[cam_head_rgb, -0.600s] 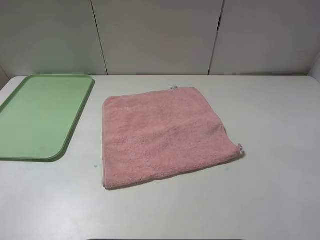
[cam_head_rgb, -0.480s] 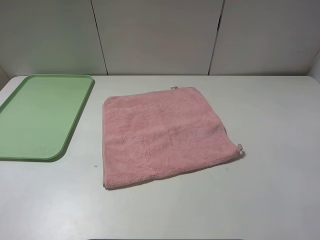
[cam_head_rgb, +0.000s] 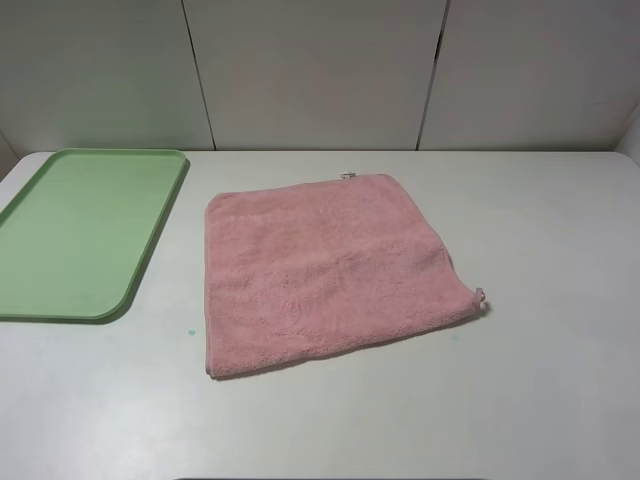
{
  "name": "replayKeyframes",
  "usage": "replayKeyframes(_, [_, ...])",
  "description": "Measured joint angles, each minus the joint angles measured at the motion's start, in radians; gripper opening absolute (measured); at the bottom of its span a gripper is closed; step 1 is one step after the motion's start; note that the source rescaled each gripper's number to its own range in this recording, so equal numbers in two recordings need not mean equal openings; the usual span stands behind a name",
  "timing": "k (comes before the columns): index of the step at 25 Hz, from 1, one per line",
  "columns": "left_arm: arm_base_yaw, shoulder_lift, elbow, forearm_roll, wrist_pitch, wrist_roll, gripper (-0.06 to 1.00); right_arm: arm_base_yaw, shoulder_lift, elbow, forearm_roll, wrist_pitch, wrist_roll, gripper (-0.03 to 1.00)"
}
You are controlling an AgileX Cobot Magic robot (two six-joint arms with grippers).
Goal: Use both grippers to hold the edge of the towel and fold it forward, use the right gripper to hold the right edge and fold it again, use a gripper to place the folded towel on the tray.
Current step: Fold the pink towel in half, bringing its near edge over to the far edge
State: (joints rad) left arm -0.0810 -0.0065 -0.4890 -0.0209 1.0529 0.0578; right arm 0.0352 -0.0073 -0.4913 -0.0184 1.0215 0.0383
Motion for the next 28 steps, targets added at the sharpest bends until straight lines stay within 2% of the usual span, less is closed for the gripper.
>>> replayKeyframes(28, [0.0, 0.0, 0.0, 0.0, 0.0, 0.0, 0.98, 0.0, 0.0, 0.0, 0.0, 0.0, 0.0, 1.0])
